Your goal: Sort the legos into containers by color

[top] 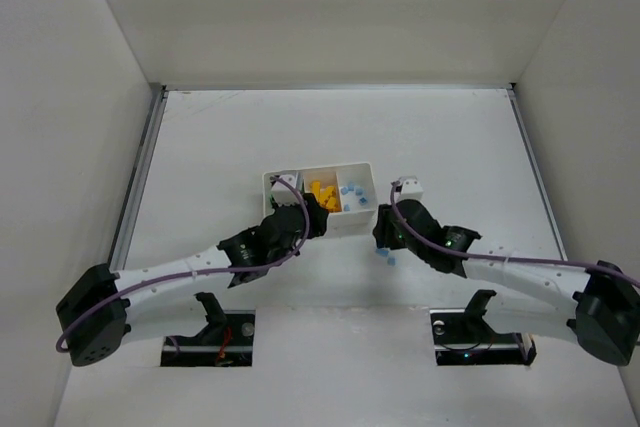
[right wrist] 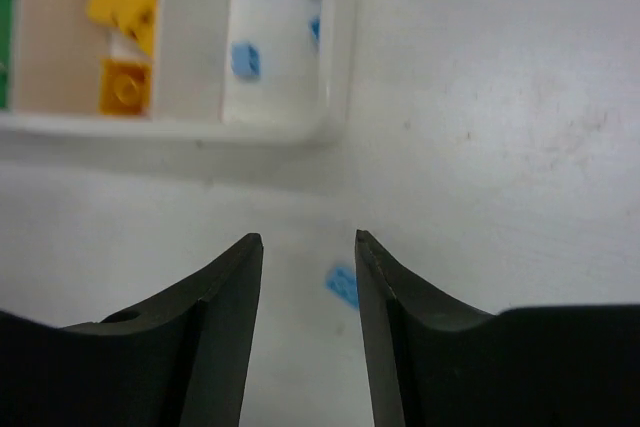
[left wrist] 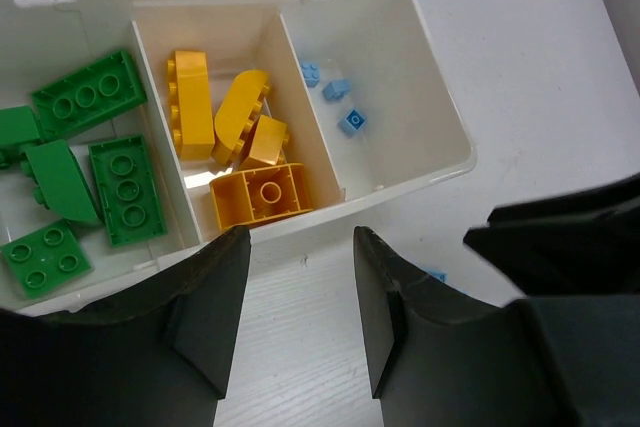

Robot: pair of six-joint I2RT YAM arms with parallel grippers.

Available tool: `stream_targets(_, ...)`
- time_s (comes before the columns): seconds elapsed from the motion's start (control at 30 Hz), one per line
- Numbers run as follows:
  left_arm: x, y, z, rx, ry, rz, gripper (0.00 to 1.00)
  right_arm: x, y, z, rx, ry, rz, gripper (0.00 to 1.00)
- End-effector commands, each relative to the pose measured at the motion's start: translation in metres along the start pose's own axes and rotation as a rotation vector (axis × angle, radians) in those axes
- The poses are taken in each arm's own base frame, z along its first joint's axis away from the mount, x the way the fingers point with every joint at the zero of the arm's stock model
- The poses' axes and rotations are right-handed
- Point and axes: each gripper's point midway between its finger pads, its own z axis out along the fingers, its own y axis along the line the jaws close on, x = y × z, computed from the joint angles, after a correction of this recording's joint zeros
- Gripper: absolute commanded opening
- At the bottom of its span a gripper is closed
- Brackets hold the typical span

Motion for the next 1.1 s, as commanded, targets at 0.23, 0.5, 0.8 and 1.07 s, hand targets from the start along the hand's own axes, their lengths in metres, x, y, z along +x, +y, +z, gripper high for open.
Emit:
stream_targets(0.23,-0.012,-0.006,-0.004,0.032,-0.022,0.002,0.43,0.053,0.009,0.010,-0.024,0.250,-0.139,0.62)
stream_targets(0.5,-0.020,-0.006,-0.006,0.037,-0.040,-0.001,0.43,0.076,0.004,0.018,0.003,0.338,-0.156,0.61)
stream_targets(0.8,-0.030,-0.004,-0.010,0.045,-0.068,-0.001,0.43,0.084,0.000,0.021,0.057,0.360,-0.160,0.48)
stream_targets(1.07,-0.032,0.000,-0.013,0.042,-0.076,-0.005,0.43,0.095,-0.010,0.014,0.173,0.387,-0.181,0.47)
